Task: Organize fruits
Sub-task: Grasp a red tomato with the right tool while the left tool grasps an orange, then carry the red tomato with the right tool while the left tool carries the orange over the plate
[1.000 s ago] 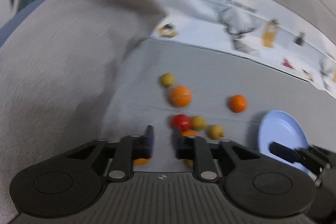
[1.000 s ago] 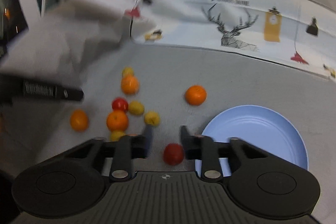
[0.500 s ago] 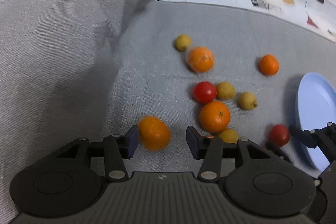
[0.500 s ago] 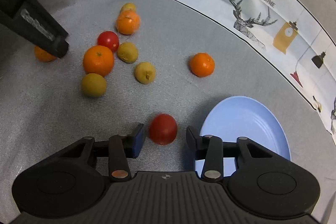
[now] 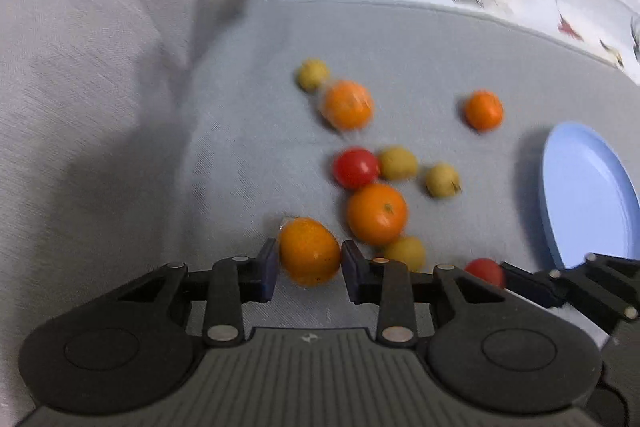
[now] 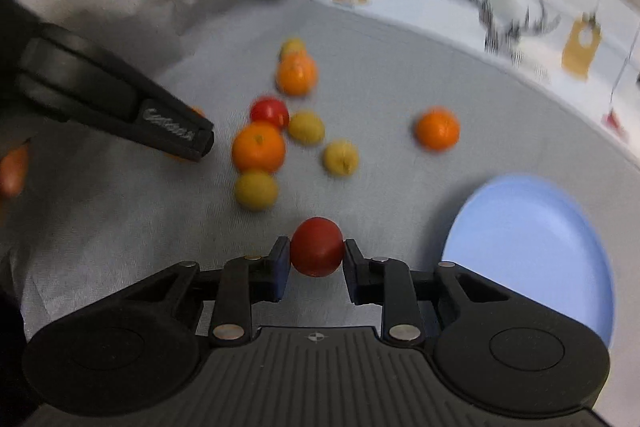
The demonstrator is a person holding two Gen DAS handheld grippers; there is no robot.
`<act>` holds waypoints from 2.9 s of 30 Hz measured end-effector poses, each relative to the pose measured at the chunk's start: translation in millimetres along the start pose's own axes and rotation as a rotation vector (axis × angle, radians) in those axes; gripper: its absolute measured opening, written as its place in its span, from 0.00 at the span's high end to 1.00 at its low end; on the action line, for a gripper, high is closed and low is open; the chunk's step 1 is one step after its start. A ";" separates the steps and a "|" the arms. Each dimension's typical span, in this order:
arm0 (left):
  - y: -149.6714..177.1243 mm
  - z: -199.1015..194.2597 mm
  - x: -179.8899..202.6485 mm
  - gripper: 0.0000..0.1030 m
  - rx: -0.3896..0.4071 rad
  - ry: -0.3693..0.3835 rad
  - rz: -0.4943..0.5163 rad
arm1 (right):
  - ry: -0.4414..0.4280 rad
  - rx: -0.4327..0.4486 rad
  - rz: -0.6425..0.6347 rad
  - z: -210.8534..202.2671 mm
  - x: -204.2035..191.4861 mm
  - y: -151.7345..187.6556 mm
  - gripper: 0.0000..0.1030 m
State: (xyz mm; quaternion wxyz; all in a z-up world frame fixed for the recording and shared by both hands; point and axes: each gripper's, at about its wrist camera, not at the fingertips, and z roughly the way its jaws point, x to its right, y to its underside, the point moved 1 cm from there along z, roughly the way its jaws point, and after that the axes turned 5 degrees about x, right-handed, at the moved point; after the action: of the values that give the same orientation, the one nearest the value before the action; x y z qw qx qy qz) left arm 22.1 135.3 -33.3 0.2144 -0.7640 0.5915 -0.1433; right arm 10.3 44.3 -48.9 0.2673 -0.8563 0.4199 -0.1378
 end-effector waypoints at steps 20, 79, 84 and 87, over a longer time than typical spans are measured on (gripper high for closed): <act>-2.9 -4.7 2.4 0.64 0.033 -0.005 -0.009 | 0.014 0.055 0.038 -10.5 10.2 -5.5 0.71; 11.5 -24.3 188.6 0.64 0.194 0.433 0.327 | 0.237 0.118 0.284 -60.2 204.2 29.7 0.72; 14.3 -22.5 191.9 0.64 0.180 0.433 0.353 | 0.234 0.093 0.272 -56.3 201.0 29.9 0.72; 16.0 -21.0 193.1 0.64 0.174 0.429 0.365 | 0.235 0.082 0.267 -55.2 201.2 29.9 0.72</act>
State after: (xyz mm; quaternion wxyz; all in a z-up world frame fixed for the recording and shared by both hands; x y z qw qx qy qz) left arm 48.8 -57.8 -29.7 0.1714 -0.5761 0.7364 -0.3107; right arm 88.2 -149.2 -18.5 0.2670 -0.7595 0.5521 -0.2170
